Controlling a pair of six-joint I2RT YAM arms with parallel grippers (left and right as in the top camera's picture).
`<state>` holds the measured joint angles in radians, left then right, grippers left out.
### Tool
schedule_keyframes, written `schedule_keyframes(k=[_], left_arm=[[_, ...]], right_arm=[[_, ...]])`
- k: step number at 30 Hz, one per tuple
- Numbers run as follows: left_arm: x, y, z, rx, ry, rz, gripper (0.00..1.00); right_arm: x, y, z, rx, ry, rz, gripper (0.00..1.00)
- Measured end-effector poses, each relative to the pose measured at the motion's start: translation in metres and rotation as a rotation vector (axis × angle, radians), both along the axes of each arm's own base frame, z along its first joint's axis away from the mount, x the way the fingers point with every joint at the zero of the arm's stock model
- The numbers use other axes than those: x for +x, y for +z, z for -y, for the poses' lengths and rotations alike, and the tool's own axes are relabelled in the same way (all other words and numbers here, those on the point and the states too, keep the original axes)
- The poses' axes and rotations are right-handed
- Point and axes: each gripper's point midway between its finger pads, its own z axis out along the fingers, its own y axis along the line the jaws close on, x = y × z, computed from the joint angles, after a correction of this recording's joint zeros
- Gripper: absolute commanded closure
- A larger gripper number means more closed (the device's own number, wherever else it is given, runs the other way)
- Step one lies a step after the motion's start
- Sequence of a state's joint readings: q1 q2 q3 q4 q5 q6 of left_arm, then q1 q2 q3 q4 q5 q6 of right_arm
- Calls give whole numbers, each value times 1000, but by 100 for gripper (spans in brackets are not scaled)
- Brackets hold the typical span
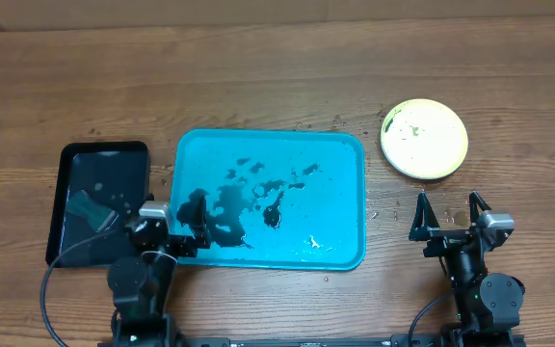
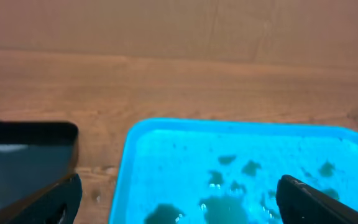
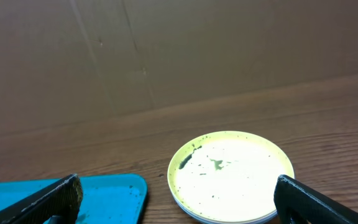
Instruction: Clean dirty plates on tray and stack at the side
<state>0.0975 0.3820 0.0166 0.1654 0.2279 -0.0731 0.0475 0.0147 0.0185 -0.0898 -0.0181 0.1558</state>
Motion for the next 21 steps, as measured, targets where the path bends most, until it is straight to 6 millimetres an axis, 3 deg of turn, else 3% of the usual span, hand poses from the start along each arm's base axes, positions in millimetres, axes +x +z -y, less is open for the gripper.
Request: schedule_keyframes(k=[7,13,21], left_arm=[[-3,2,-2,4,12,18,0],[-14,-26,-6,3,44,-103,0],[-14,-13,-8,17,61,-45,0]], right_arm=[[0,0,0,0,0,0,0],[0,0,0,0,0,0,0],[0,0,0,0,0,0,0]])
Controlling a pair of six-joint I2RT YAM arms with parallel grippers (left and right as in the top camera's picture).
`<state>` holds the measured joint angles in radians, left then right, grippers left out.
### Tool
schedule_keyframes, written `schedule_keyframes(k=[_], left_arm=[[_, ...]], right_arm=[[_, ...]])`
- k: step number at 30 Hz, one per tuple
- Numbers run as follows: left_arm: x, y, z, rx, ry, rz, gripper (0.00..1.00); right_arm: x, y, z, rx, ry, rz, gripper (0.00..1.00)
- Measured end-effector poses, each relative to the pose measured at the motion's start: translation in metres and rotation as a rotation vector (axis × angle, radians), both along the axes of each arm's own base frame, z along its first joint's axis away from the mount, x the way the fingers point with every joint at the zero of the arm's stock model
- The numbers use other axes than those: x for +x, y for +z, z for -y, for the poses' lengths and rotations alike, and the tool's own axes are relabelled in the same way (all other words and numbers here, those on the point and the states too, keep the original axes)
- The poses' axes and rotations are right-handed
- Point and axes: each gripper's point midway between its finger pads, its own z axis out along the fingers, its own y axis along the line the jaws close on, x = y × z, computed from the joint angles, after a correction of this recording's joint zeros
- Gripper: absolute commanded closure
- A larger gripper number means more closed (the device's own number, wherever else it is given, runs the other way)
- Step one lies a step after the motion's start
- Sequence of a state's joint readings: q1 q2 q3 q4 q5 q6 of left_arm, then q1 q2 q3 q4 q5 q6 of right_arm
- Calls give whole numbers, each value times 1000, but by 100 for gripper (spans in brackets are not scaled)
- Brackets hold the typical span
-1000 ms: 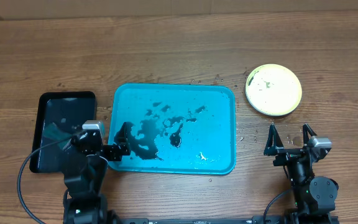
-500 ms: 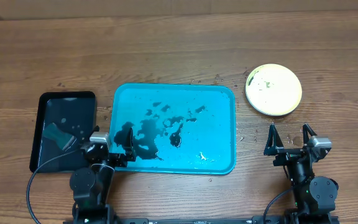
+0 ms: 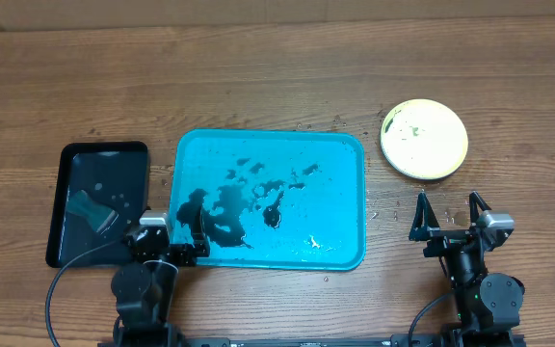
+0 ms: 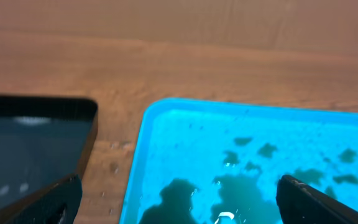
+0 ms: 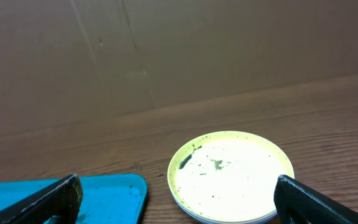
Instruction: Clean dirty plates on tray and stack at the side
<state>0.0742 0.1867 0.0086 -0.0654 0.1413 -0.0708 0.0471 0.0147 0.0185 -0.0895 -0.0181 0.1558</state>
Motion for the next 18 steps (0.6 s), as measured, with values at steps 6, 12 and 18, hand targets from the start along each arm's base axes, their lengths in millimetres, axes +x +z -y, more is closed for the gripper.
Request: schedule_keyframes(k=[6,12,18], left_arm=[[-3,29,13,37,-51,128,0],[-5,38,13,57,-52,172,0],[-5,37,10,62,-31,169,0]], right_arm=[[0,0,0,0,0,0,0],[0,0,0,0,0,0,0],[0,0,0,0,0,0,0]])
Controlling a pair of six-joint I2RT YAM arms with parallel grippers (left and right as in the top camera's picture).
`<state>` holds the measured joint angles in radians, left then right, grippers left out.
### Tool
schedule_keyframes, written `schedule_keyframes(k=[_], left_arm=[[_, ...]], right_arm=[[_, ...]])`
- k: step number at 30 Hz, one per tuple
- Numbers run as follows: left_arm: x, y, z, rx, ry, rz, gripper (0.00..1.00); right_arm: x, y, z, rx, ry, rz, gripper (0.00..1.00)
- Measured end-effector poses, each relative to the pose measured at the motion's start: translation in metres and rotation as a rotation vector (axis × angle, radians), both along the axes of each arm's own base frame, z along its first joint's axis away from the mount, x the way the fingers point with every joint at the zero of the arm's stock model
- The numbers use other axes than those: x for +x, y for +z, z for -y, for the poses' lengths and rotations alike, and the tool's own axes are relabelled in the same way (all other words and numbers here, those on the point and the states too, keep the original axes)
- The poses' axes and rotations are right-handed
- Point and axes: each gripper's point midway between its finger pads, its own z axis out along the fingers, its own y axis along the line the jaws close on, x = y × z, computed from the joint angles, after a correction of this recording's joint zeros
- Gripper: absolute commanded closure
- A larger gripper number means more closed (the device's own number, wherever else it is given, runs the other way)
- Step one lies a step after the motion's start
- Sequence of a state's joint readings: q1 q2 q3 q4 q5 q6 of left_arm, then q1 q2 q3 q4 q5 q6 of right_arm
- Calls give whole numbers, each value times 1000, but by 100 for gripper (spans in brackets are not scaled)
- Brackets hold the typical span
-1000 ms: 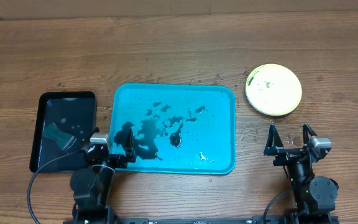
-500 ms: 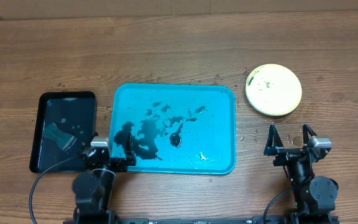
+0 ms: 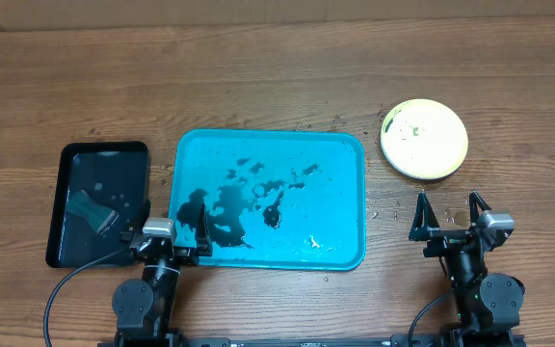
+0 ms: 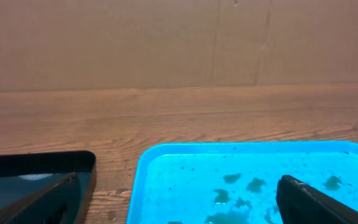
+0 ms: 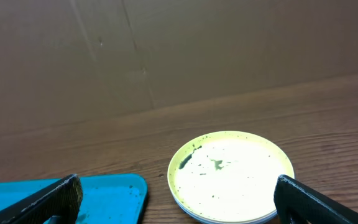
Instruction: Clean dirty plates on tray and stack at the side
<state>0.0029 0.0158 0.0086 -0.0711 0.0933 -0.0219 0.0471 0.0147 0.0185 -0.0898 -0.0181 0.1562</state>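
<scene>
A blue tray (image 3: pixel 335 193) with dark wet stains lies mid-table; its near left corner shows in the left wrist view (image 4: pixel 241 168). A pale yellow plate (image 3: pixel 424 138), flecked with dark spots, sits on the wood to the tray's right and fills the right wrist view (image 5: pixel 232 175). My left gripper (image 3: pixel 173 229) stands open at the tray's front left corner, nothing between its fingers. My right gripper (image 3: pixel 447 214) is open in front of the plate, also holding nothing.
A black tray (image 3: pixel 99 202) holding water and a grey-green sponge (image 3: pixel 92 209) sits left of the blue tray. Water drops dot the wood around the blue tray. A brown wall rises behind the table.
The left arm has drawn back a little toward the table's front edge and its camera now looks more level. The right arm, plate and trays stay where they were.
The left gripper stood open over the blue tray's front left corner, then slightly nearer the front edge, and now further back still. The right gripper stayed open in front of the plate throughout.
</scene>
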Motion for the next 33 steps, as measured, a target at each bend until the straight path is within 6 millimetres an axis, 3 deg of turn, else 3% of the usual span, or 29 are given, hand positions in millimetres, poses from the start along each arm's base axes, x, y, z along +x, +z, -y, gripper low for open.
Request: schedule_keyframes(k=[15,33], left_arm=[[1,-2,-13,-4,77,-8,0],[1,-2,-14,-13,81,-8,0]], right_arm=[[0,0,0,0,0,0,0],[0,0,0,0,0,0,0]])
